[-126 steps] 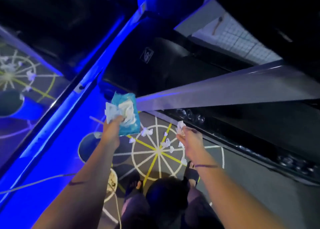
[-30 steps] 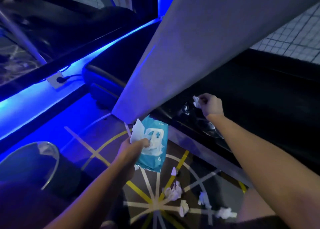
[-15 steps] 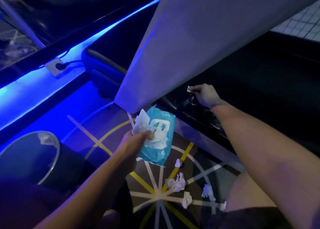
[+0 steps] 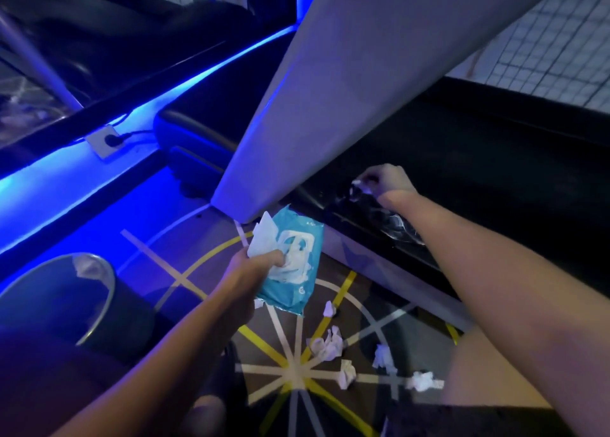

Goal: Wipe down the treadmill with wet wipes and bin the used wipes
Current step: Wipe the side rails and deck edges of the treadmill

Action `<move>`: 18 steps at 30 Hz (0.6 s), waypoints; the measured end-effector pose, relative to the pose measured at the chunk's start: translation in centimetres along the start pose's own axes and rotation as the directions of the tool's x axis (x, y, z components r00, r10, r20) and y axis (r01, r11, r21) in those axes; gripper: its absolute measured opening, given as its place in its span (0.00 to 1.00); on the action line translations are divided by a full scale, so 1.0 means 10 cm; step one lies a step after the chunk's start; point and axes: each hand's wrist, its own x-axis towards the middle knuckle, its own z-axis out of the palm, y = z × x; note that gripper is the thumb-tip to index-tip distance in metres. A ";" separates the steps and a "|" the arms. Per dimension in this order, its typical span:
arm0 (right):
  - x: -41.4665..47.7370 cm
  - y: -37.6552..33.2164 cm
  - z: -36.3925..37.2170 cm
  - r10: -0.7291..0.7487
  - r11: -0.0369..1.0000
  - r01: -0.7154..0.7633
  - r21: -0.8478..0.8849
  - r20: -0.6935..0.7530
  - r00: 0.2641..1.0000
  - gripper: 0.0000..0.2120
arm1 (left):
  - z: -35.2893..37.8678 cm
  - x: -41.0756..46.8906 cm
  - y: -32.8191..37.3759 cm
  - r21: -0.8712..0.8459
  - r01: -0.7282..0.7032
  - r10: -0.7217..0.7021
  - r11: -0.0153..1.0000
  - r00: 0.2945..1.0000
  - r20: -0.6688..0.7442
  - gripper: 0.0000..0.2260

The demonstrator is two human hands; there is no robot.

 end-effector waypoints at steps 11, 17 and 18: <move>-0.51 0.11 -0.27 0.082 0.995 -0.073 0.067 -0.145 0.986 0.15 | -0.01 -0.40 0.00 -0.061 0.045 -0.056 0.997 0.980 -0.190 0.12; -0.64 -0.02 -0.33 0.031 0.999 -0.030 0.017 -0.037 0.999 0.14 | 0.07 -0.44 -0.03 -0.166 0.065 -0.105 0.984 0.964 -0.243 0.27; -0.65 -0.04 -0.33 0.011 1.000 -0.011 0.017 -0.024 1.000 0.14 | 0.10 -0.50 0.00 -0.197 0.089 -0.135 0.976 0.963 -0.235 0.27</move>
